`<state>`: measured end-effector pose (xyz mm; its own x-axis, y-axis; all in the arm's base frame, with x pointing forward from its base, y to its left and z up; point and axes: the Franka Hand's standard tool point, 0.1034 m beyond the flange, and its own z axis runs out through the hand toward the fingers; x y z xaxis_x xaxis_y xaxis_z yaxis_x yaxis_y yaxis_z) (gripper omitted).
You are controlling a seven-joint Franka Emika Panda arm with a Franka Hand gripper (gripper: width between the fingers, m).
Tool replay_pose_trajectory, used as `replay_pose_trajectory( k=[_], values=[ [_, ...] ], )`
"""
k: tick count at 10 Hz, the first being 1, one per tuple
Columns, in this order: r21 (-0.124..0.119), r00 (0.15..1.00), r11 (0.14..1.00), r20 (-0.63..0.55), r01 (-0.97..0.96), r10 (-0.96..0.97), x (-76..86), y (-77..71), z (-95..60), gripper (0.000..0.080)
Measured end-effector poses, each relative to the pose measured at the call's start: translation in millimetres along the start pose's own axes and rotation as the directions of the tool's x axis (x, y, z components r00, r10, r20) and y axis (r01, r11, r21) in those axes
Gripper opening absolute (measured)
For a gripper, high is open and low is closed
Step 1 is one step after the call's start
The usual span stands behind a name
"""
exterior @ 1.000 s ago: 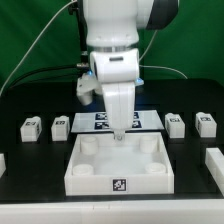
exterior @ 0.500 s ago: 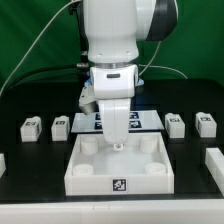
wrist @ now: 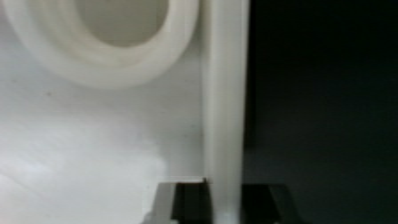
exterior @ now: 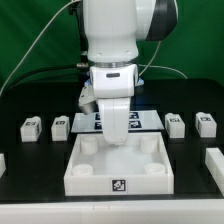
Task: Assemble one leg
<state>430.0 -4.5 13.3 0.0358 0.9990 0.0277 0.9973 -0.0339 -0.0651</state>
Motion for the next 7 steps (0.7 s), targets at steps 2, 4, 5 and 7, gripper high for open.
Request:
replay_pose_trajectory(
  k=[2, 4, 5, 7],
  values=[
    [-0.005, 1.000, 1.000, 0.000, 0.000, 0.000, 0.0, 1.0, -0.4, 0.0062],
    [-0.006, 1.000, 1.000, 0.000, 0.000, 0.000, 0.0, 1.2, -0.5, 0.0062],
    [-0.006, 1.000, 1.000, 0.000, 0.000, 0.000, 0.0, 1.2, -0.5, 0.0062],
    [-0.032, 1.000, 0.999, -0.006, 0.012, -0.012, 5.2, 9.2, -0.8, 0.0062]
  ],
)
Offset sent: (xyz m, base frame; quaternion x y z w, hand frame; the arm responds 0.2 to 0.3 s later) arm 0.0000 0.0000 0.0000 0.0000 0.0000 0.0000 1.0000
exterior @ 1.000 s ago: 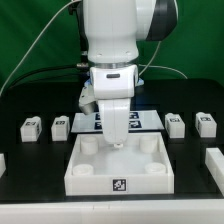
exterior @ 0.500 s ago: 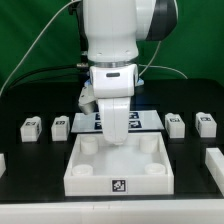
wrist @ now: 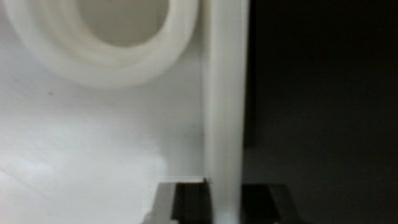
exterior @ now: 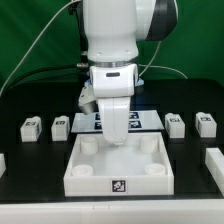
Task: Assemble one leg
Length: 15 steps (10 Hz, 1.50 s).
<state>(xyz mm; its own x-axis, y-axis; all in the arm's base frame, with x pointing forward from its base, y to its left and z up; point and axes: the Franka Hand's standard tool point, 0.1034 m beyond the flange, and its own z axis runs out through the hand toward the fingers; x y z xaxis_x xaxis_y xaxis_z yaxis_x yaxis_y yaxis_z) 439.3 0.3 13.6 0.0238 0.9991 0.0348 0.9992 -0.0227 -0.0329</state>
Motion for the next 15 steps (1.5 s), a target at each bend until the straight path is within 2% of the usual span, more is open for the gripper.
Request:
replay_pose_trajectory(
  k=[1, 4, 5, 9, 12, 13, 14, 15],
  values=[
    [-0.024, 1.000, 1.000, -0.012, 0.012, -0.012, 12.3, 10.5, 1.2, 0.0062],
    [-0.057, 0.999, 0.998, -0.043, 0.019, -0.022, 51.1, 39.4, 1.3, 0.0061],
    [-0.065, 0.998, 0.998, -0.047, 0.027, -0.030, 57.8, 45.6, 1.4, 0.0061],
    [-0.058, 0.999, 0.998, -0.053, 0.009, -0.013, 64.2, 49.0, 1.4, 0.0061],
    [-0.057, 0.999, 0.998, -0.053, 0.006, -0.009, 62.4, 48.5, 2.1, 0.0061],
    [-0.056, 0.999, 0.998, -0.053, 0.005, -0.008, 62.1, 48.4, 2.2, 0.0310],
    [-0.056, 0.999, 0.998, -0.053, 0.005, -0.008, 61.9, 48.3, 2.4, 0.0310],
    [-0.056, 0.999, 0.998, -0.053, 0.004, -0.007, 61.6, 48.2, 2.5, 0.0571]
  ],
)
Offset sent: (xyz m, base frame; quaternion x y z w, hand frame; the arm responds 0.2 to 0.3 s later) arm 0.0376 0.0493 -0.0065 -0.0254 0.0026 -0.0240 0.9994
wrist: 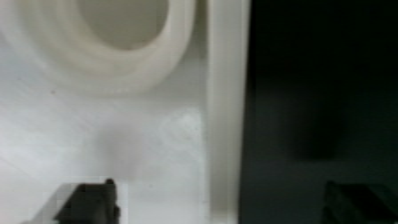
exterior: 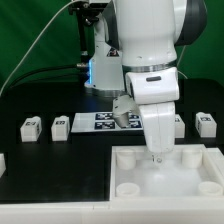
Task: Assemble one leg
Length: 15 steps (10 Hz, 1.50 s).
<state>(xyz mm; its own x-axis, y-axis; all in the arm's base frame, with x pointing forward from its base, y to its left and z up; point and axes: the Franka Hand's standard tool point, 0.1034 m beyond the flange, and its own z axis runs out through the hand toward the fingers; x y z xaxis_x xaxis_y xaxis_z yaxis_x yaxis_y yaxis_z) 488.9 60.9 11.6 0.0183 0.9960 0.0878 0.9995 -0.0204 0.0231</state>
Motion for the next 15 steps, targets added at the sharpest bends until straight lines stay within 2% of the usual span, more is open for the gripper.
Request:
replay_pose_trajectory(
  k=[1, 2, 8, 9, 10, 11, 13, 15],
  values=[
    [0.000, 1.000, 1.000, 0.000, 0.000, 0.000, -0.3, -0.1, 0.1, 0.0625],
    [0.000, 1.000, 1.000, 0.000, -0.001, 0.001, -0.4, -0.1, 0.1, 0.0642],
    [0.001, 1.000, 1.000, 0.000, -0.008, 0.008, -1.0, -0.4, 0.4, 0.0649],
    [-0.001, 0.999, 0.999, 0.001, -0.051, 0.051, -0.2, -0.6, -1.5, 0.0649],
    [-0.015, 0.997, 0.997, 0.006, -0.081, 0.081, 4.0, -3.4, -13.2, 0.0649],
    [-0.026, 0.993, 0.992, 0.011, -0.120, 0.120, 10.2, -10.7, -27.0, 0.0649],
    [-0.036, 0.905, 0.904, 0.009, -0.426, 0.426, 38.6, -22.7, -49.8, 0.0649],
    [-0.039, 0.796, 0.795, -0.007, -0.605, 0.605, 74.2, -29.4, -55.8, 0.0649]
  ],
)
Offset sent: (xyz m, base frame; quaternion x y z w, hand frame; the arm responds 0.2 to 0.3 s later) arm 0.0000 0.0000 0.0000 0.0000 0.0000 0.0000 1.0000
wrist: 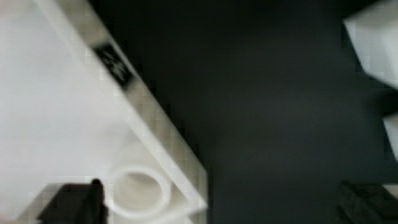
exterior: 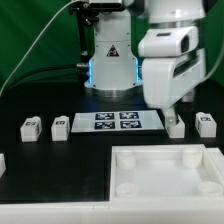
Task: Assemble one leg
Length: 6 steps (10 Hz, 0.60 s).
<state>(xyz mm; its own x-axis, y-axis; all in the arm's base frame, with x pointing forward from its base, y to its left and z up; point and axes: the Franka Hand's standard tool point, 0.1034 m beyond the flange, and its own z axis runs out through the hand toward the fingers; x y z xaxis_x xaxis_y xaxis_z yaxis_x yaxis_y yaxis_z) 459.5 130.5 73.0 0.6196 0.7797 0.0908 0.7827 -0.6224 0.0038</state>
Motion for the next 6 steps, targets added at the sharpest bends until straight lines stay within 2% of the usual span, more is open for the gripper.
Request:
replay_pose_trajectory(
  k=[1, 2, 5, 6],
  values=[
    [0.003, 0.984, 0.984, -0.005, -0.178, 0.178, 14.2, -15.7, -0.4, 0.0649],
    [0.008, 0.964, 0.964, -0.006, -0.267, 0.267, 22.3, -25.5, 0.5, 0.0649],
    [0.026, 0.868, 0.868, -0.004, -0.496, 0.496, 21.0, -24.5, 1.0, 0.0649],
    [0.036, 0.787, 0.787, -0.001, -0.616, 0.616, 21.6, -29.7, 2.6, 0.0649]
  ],
)
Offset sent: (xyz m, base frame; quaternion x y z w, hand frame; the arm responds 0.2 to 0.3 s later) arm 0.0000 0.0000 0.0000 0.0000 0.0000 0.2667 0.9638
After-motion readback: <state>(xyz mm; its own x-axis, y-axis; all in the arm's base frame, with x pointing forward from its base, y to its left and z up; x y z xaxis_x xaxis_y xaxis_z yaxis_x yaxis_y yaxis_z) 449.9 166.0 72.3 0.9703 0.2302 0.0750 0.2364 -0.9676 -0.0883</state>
